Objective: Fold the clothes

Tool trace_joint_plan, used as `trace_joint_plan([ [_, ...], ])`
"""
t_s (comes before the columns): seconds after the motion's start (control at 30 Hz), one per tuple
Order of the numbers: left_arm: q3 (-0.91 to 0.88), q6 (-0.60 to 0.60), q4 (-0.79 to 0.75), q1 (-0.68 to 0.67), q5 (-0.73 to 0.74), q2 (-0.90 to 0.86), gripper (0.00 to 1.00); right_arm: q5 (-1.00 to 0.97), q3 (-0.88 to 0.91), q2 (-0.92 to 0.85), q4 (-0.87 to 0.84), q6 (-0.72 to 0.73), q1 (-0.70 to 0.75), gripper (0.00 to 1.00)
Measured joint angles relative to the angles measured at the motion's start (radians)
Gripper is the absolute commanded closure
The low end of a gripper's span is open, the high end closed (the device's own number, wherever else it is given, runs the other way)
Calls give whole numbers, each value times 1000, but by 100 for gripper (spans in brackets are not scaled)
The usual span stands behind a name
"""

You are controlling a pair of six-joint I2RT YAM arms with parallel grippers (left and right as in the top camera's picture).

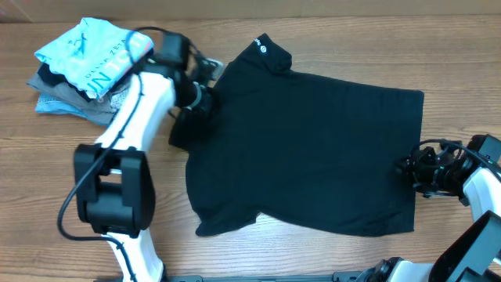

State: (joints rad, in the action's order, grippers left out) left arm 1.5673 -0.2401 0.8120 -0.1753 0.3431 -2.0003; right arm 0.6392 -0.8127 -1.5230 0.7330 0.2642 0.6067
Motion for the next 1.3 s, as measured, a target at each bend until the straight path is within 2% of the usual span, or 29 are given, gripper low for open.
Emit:
trace_joint_plan([
  [0.13,-56,13,-187,-45,-47,-21,75,64,-14,0,29,-36,-3,73],
  [0.33,-60,72,-352,-38,-141,-117,75,94,-23,2,79,-109,-42,72],
  [0.53,-58,114,-386,-11,-182,-190,84,87,-23,2,86,-138,-99,72],
  [0.7,-49,209,-375,20,-259,-190,87,29,-23,2,101,-145,-133,69],
  [0.8,-45,246,-362,83,-253,-190,87,-12,-23,2,104,-136,-137,67],
  [1.0,-43,272,-355,200,-183,-190,79,-114,-23,2,151,-83,-137,65],
  [1.13,-43,269,-342,195,-168,-181,65,-153,-23,2,187,-61,-137,65],
  [1.3,-59,267,-313,175,-166,-136,56,-165,2,4,146,-54,-137,58],
])
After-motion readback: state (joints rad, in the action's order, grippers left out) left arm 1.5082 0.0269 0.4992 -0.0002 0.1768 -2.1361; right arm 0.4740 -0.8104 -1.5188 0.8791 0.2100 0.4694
